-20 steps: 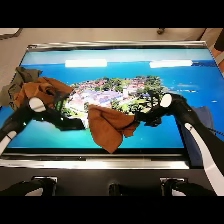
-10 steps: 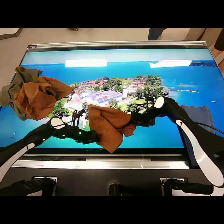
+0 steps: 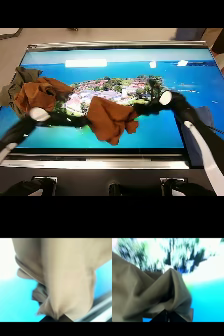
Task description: Fold the shirts.
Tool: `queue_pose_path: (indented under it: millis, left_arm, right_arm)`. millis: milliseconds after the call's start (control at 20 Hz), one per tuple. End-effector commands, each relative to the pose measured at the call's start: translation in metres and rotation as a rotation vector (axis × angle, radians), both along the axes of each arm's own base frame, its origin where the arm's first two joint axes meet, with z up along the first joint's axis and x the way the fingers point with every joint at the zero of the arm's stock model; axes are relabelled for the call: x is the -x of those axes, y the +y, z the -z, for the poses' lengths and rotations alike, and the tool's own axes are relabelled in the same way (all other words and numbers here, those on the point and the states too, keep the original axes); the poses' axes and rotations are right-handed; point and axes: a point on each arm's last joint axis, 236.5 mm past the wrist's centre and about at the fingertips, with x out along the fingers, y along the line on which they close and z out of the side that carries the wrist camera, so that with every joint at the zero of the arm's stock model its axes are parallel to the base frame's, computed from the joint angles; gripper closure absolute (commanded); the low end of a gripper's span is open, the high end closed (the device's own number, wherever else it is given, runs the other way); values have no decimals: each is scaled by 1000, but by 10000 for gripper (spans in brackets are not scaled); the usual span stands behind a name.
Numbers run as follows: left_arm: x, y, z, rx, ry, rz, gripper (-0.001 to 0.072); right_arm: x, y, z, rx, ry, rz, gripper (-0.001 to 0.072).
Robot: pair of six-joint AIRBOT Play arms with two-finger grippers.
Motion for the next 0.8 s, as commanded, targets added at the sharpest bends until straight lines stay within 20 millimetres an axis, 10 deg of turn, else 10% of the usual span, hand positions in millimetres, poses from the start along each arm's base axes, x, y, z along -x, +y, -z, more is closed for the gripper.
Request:
queue_pose_path:
  millis: [0,150,300,500,750]
  left_arm:
    - [-34,64,-141,-54,-371,-128,682]
    - [-19,115,-317,-26,-796,-296,682]
    - [22,149,-418,-49,-1052,-412,682]
    - [48,168,-448,-72,-1128,-493,681]
    - [44,182,-392,-237,-947,-463,681]
  right_arm:
    - [-29,-44,-162,141,-464,52,677]
    - [8,-76,-332,158,-877,142,677]
    - [67,-90,-407,109,-1050,187,677]
    - [112,-106,-417,135,-1052,205,676]
    - [124,-112,-360,192,-809,188,675]
